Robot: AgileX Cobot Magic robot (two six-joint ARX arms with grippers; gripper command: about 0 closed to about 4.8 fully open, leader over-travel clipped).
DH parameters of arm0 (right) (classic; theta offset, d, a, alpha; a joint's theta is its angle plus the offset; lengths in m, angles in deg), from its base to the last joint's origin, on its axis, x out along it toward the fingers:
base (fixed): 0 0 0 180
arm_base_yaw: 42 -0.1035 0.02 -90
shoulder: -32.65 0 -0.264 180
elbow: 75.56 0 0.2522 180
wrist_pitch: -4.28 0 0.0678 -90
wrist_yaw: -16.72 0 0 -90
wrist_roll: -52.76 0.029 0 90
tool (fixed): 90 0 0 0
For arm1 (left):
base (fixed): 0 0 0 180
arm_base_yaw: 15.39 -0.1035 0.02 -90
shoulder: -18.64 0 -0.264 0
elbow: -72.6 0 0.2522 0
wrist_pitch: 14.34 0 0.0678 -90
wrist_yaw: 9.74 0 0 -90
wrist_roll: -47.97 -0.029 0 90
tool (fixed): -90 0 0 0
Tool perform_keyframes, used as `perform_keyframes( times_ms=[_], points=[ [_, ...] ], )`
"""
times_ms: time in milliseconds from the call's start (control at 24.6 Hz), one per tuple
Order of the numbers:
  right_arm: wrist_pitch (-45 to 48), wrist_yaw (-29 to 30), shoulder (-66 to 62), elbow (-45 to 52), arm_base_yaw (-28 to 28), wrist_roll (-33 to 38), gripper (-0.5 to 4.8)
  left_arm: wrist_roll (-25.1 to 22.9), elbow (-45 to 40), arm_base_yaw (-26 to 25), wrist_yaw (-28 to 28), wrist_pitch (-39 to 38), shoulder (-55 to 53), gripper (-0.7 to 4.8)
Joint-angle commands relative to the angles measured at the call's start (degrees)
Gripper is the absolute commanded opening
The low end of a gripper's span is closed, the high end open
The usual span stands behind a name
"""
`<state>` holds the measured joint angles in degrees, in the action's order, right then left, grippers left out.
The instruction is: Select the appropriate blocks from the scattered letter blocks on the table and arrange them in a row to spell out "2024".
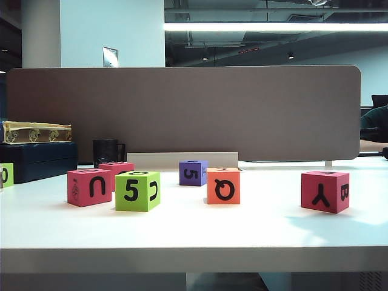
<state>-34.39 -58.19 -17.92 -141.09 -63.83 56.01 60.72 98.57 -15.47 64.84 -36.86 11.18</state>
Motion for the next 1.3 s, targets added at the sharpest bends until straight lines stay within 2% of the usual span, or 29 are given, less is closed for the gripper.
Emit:
perform_keyframes(
  times_ms=[41, 325, 732, 976, 1058, 1139, 1180, 1302],
  points=[
    [0.6, 0.2, 0.1, -0.3, -0.1, -0.3, -0.04, -0.3, 2.8, 0.1, -0.1, 0.6, -4.1, -0.06],
    [0.5, 0.3, 0.1, -0.3, -0.1, -0.3, -0.04, -0.6, 11.0, 0.1, -1.8, 0.7, -18.1, -0.06],
    [0.2, 0.1, 0.1, -0.3, -0.1, -0.8, -0.04, -7.9, 27.2, 0.1, -2.9, 0.6, -42.2, -0.06],
    [-0.6, 0.1, 0.1, -0.3, -0.1, -1.0, -0.04, -8.3, 33.9, 0.2, -4.9, 0.6, -53.5, -0.06],
    [-1.2, 0.0, 0.1, -0.3, -0.1, -2.1, -0.04, -9.0, 36.3, 1.0, -5.9, -0.4, -57.7, -0.06],
    [-1.7, 0.0, 0.1, -0.3, -0.1, -2.2, -0.04, -11.7, 38.5, 2.8, -5.8, -2.1, -60.6, -0.06],
    [-2.2, 0.0, 0.1, -0.3, -0.1, -2.3, -0.04, -13.9, 40.1, 4.8, -5.3, -3.0, -62.7, -0.06],
    [-2.6, 0.0, 0.1, -0.3, -0.1, -2.3, -0.04, -15.1, 41.6, 7.4, -2.9, -2.7, -64.9, -0.06]
  ],
)
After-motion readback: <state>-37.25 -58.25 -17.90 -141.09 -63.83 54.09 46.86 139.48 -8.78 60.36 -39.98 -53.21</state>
